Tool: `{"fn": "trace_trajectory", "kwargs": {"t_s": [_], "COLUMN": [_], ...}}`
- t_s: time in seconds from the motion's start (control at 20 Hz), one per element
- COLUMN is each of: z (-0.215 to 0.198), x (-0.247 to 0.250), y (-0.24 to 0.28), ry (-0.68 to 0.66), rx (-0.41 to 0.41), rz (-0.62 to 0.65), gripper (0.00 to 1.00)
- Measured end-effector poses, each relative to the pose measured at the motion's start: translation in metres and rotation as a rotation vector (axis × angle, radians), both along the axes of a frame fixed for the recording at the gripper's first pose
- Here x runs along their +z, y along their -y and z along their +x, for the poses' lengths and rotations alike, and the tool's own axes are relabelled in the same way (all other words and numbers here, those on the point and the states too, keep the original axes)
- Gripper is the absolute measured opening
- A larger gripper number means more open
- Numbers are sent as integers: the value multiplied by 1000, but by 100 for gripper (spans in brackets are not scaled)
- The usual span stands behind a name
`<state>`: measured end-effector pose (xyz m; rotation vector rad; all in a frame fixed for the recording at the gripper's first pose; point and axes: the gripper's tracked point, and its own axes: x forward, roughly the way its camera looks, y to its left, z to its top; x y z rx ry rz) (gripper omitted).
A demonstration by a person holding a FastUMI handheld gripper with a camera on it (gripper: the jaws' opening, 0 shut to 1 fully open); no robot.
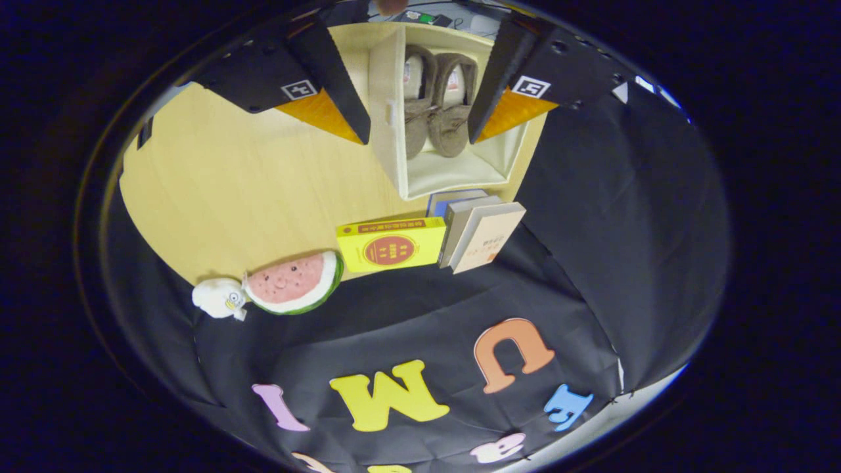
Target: Open the storage box then place both shoes into the box .Put the left shoe in first, then the right shoe, with the right side of both shoes facing outward in a uniform manner.
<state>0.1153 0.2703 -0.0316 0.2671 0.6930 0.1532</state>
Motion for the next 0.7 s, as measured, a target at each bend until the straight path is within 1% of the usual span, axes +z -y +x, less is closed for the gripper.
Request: {"fn": "trace_trajectory", "kwargs": {"t_s": [0.15, 0.3, 0.45, 0.7], "z": [-8, -10, -16, -25], "x": [14, 41, 60, 71], "y": [26, 53, 89, 123], "ry": [60, 196, 328, 479], "rx": [9, 13, -11, -46], "rz": [-48, -94, -126, -185], "gripper": [91, 91, 91, 91]}}
